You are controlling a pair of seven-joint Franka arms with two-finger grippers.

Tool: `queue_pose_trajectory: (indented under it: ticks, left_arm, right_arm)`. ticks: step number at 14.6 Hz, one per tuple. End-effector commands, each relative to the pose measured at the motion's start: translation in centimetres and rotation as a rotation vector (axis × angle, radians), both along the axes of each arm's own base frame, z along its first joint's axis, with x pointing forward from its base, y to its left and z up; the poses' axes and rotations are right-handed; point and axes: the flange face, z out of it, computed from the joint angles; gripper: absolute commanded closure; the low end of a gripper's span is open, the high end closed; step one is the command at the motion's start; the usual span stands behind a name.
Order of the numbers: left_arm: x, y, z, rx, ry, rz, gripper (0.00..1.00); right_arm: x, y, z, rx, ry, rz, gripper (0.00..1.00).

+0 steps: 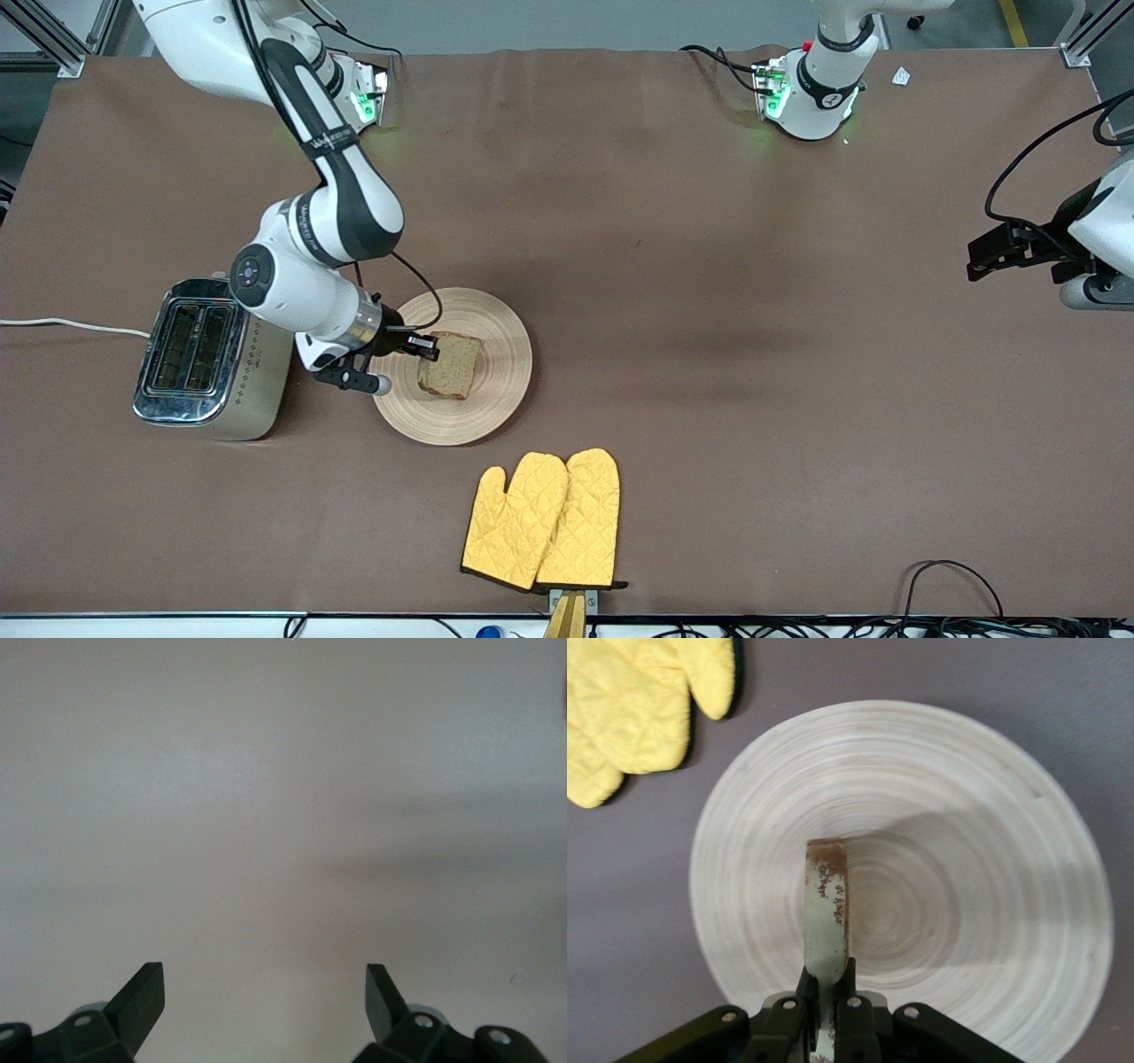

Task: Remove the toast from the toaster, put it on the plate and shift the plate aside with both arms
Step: 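Lower the bread onto the wooden plate and open the right gripper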

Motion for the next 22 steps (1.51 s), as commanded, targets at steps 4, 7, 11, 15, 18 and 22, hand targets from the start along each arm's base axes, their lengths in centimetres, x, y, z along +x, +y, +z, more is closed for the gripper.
queue_pose_trajectory:
  ticks: [4,7,11,15,18,22]
  left_arm:
    - [0.6,0.5,-0.5,-0.005,0.004,-0.006,0.00]
    - [0.7,0.5,-0.7,-0.003,0.007,-0.006,0.00]
    - [0.6,0.4,-0.8,-0.006,0.010,-0.006,0.00]
    - [0.7,0.4,-1.1,-0.007,0.016,-0.001,0.00]
    - [1.1,0.5,-1.7,-0.006,0.017,0.003,0.00]
    - [1.0,-0.3,-2.7,-0.057,0.041,0.006,0.00]
  right_arm:
    - [-1.0,-4.5,-2.6,0.003,0.035,-0.004,1.00]
    - [-2.2,-5.0,-4.1,-0.006,0.074,0.003,1.00]
    - [-3.0,-5.4,-5.1,-0.009,0.101,0.023,0.99]
    - [-2.6,-6.2,-4.5,0.003,0.135,0.025,0.45]
    - [-2.1,-7.2,-4.2,0.000,0.129,0.021,0.08]
    - [-1.5,-8.4,-2.5,0.007,0.114,0.022,0.00]
